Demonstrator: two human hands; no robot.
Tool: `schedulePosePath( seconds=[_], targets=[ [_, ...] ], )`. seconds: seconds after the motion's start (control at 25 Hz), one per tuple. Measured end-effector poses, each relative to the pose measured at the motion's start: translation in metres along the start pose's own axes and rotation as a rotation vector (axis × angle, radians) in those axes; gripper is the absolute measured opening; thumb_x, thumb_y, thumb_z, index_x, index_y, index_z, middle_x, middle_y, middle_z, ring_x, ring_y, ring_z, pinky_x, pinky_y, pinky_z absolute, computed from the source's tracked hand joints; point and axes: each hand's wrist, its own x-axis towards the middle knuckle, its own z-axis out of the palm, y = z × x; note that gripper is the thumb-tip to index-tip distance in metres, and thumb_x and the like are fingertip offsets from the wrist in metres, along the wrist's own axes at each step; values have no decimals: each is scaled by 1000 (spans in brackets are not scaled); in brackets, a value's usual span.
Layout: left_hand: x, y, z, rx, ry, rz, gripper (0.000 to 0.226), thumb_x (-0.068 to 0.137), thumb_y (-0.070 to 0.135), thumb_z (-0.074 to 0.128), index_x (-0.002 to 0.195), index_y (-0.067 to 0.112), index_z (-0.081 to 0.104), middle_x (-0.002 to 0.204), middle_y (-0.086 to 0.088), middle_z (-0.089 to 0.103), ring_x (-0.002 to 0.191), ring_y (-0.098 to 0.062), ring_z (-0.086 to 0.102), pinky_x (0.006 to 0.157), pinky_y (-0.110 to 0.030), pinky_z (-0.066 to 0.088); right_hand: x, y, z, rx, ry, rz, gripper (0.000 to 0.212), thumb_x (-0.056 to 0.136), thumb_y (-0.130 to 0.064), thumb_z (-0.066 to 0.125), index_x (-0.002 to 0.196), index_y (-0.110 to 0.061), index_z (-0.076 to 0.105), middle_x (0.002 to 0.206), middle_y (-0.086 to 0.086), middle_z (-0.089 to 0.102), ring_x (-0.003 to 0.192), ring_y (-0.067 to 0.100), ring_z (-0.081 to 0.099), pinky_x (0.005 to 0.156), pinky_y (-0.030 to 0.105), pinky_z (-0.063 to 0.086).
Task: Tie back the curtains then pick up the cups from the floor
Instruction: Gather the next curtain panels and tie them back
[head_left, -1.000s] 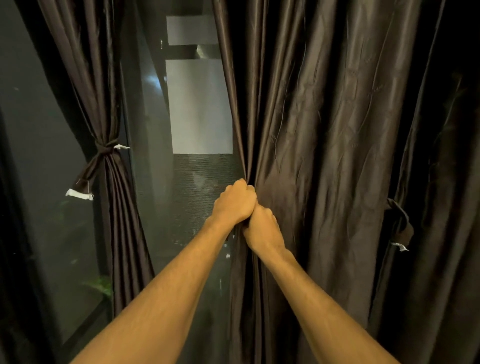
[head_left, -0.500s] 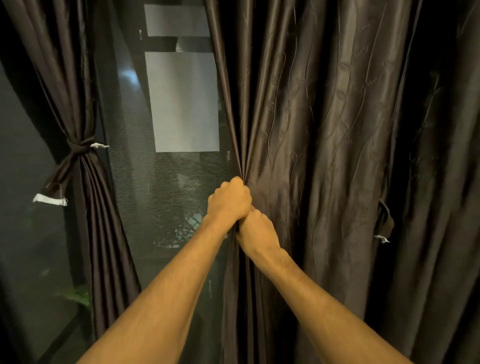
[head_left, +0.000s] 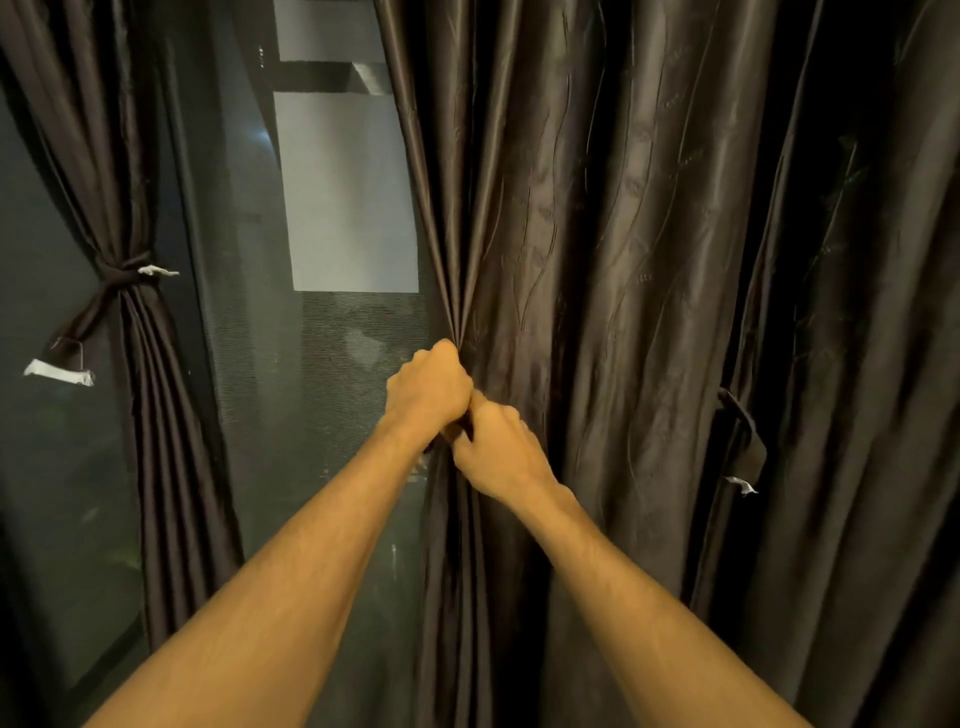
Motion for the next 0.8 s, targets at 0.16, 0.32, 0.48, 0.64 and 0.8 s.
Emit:
schedulePosePath(
  seconds=[0.16, 0.32, 0.48, 0.64, 0.8],
  targets=[
    [-1, 3, 1, -6, -4, -42, 23, 98, 20, 38, 110, 5, 49, 124, -21, 53, 110, -40, 52, 88, -45, 40, -14, 22, -11, 19, 407, 44, 33, 89, -39, 63, 116, -22, 53, 114, -4, 58, 103, 18, 58, 84, 41, 51],
    [-2, 4, 3, -25, 8, -42, 14, 98, 19, 37, 100, 7, 45, 120, -20, 53, 105, -38, 52, 82, -42, 38, -16, 54, -31, -78, 943, 236, 51, 71, -36, 79, 105, -17, 46, 110, 6, 47, 99, 28, 48, 83, 41, 39],
    [-2, 10, 5, -32, 29, -47, 9, 98, 18, 37, 93, 11, 40, 118, -20, 54, 104, -39, 53, 78, -40, 35, -14, 82, -53, -49, 993, 482, 85, 66, -50, 82, 130, -12, 41, 132, 12, 43, 116, 33, 44, 95, 45, 35],
    [-1, 18, 8, -39, 27, -38, 9, 98, 17, 37, 94, 10, 41, 117, -20, 55, 99, -37, 52, 78, -40, 36, -2, 95, -56, 18, 711, 603, 104, 70, -60, 76, 146, -11, 26, 145, 16, 43, 133, 35, 35, 106, 50, 27],
    [2, 28, 14, -43, 27, -21, 18, 98, 17, 38, 106, 5, 48, 118, -20, 55, 104, -39, 54, 84, -43, 40, 22, 92, -49, 179, 454, 522, 74, 87, -42, 68, 143, -15, 28, 136, 13, 55, 133, 33, 39, 111, 47, 24]
  ],
)
